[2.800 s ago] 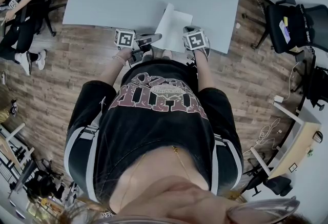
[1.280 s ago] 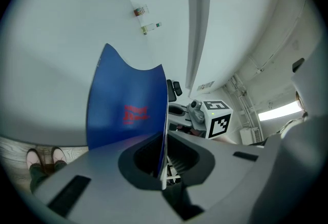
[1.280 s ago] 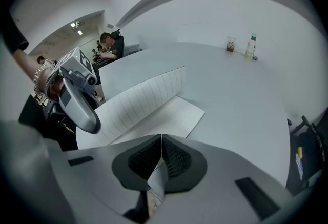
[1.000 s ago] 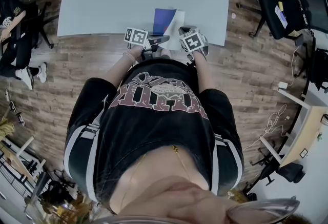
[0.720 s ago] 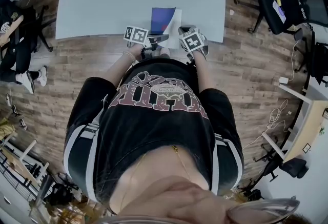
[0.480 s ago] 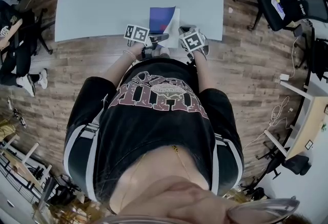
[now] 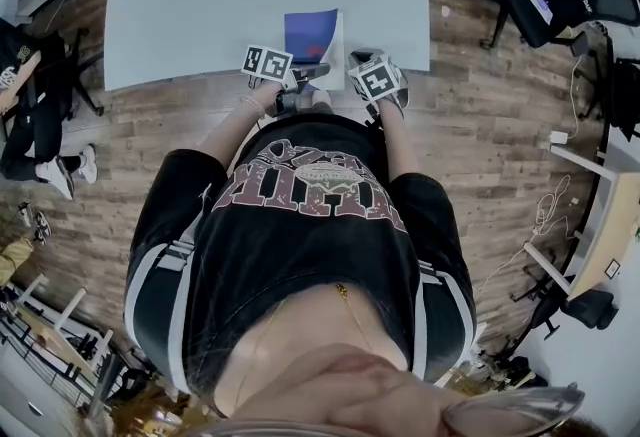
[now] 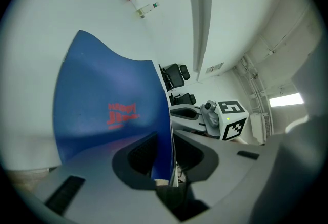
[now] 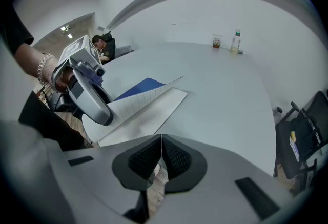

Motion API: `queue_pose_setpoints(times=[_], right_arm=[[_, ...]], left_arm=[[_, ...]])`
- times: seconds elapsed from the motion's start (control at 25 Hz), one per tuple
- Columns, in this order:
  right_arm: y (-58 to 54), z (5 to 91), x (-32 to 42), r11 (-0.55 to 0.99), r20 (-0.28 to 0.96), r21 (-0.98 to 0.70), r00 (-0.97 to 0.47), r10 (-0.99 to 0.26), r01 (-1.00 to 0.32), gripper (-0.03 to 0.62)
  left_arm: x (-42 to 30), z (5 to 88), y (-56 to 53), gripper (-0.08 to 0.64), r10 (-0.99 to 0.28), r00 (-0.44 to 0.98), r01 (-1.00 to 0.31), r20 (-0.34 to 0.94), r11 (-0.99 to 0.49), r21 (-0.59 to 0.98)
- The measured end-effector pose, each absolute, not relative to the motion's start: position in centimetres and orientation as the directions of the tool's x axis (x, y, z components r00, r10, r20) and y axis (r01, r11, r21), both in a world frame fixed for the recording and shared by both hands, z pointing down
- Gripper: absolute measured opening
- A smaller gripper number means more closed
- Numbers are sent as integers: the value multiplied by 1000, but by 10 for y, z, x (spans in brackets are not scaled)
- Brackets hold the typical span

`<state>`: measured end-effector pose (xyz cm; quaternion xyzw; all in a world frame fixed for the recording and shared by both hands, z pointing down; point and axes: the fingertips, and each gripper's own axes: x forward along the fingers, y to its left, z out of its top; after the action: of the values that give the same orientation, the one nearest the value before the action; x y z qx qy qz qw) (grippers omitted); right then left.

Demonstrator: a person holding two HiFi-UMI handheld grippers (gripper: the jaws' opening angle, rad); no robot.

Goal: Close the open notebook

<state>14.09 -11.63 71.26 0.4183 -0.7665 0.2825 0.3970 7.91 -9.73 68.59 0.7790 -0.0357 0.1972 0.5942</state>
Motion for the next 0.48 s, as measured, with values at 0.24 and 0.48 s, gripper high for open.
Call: queue_pose_setpoints(times=[0.24, 0.48], right_arm=[[-108, 713, 150, 466, 848, -99, -319, -423, -879, 19], [-104, 709, 153, 457, 847, -96, -314, -429, -884, 20]], left_arm=[[86, 682, -94, 158, 186, 930, -259, 317, -279, 925], [89, 679, -92, 190, 186, 937, -237, 295, -279, 930]])
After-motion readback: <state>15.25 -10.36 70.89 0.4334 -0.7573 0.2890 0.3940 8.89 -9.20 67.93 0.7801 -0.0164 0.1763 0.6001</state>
